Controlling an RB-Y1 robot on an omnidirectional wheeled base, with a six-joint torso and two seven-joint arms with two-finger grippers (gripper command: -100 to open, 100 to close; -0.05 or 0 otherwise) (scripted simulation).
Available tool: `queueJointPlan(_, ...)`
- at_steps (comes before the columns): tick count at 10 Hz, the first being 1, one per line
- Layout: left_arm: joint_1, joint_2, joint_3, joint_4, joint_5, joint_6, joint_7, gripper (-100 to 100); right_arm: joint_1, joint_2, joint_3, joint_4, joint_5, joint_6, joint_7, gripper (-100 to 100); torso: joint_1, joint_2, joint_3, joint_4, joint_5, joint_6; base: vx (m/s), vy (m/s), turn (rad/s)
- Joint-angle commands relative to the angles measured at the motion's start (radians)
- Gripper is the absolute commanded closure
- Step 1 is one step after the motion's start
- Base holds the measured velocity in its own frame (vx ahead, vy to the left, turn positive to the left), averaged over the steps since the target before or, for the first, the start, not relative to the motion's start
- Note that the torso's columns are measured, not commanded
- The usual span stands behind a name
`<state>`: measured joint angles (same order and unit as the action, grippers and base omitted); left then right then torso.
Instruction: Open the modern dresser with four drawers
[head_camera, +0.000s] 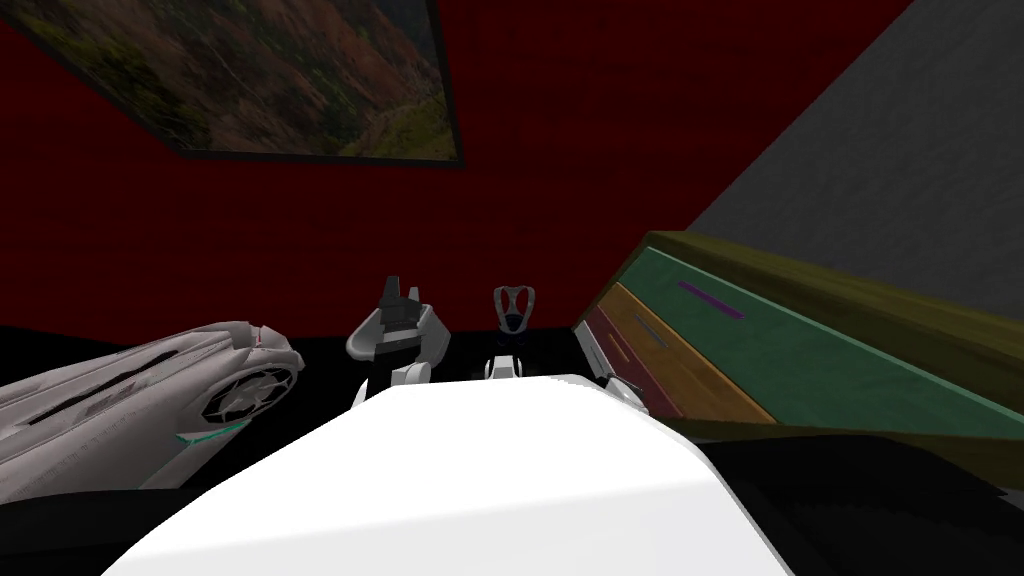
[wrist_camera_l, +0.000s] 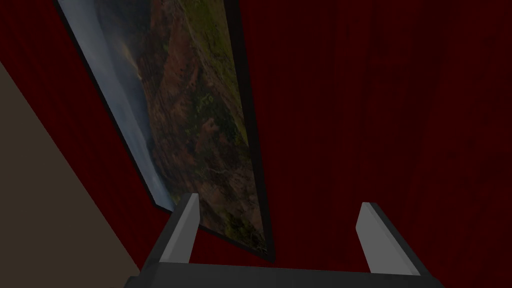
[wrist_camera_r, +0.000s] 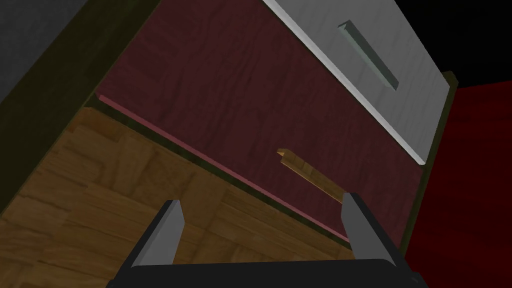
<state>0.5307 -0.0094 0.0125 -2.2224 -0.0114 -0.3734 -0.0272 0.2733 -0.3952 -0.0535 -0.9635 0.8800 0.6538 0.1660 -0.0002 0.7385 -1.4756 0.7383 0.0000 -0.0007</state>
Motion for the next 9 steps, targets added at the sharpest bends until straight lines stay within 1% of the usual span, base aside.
queueJointPlan(1, 0.0, 0.0, 0.0, 0.0, 0.0, 0.0, 0.0, 0, 0.008, -0.03, -0.008, 0.051, 0.034, 0.061, 0.007, -100, 0.001, -0.002, -0.001, -0.001, 0.0, 0.0, 0.051, -0.002, 0.132)
queueJointPlan(3, 0.0, 0.0, 0.0, 0.0, 0.0, 0.0, 0.0, 0, -0.013, -0.078, -0.02, 0.141, 0.075, 0.124, 0.011, -100, 0.0, -0.001, -0.001, 0.0, 0.0, 0.001, 0.058, 0.005, 0.234)
queueJointPlan(4, 0.0, 0.0, 0.0, 0.0, 0.0, 0.0, 0.0, 0, -0.013, -0.078, -0.02, 0.129, 0.075, 0.125, 0.011, -100, 0.001, -0.001, -0.001, 0.0, 0.0, 0.0, 0.047, 0.005, 0.103)
queueJointPlan(5, 0.0, 0.0, 0.0, 0.0, 0.0, 0.0, 0.0, 0, -0.013, -0.078, -0.02, 0.136, 0.075, 0.125, 0.011, -100, 0.0, 0.0, 0.0, 0.0, 0.0, 0.001, 0.019, -0.001, -0.03)
queueJointPlan(6, 0.0, 0.0, 0.0, 0.0, 0.0, 0.0, 0.0, 0, -0.022, -0.102, -0.026, 0.168, 0.093, 0.153, 0.013, -100, 0.0, 0.001, 0.001, 0.0, 0.0, 0.001, 0.019, 0.002, 0.163)
queueJointPlan(7, 0.0, 0.0, 0.0, 0.0, 0.0, 0.0, 0.0, 0, -0.022, -0.102, -0.026, 0.175, 0.093, 0.153, 0.013, -100, 0.0, 0.001, 0.0, 0.0, 0.0, 0.0, 0.02, -0.006, 0.115)
queueJointPlan(8, 0.0, 0.0, 0.0, 0.0, 0.0, 0.0, 0.0, 0, -0.022, -0.102, -0.026, 0.185, 0.093, 0.153, 0.013, -100, 0.0, 0.0, 0.0, 0.0, 0.0, 0.001, 0.011, -0.003, -0.006)
queueJointPlan(9, 0.0, 0.0, 0.0, 0.0, 0.0, 0.0, 0.0, 0, -0.031, -0.125, -0.031, 0.225, 0.109, 0.179, 0.014, -100, 0.0, 0.0, 0.0, 0.0, 0.0, 0.001, 0.024, 0.002, 0.163)
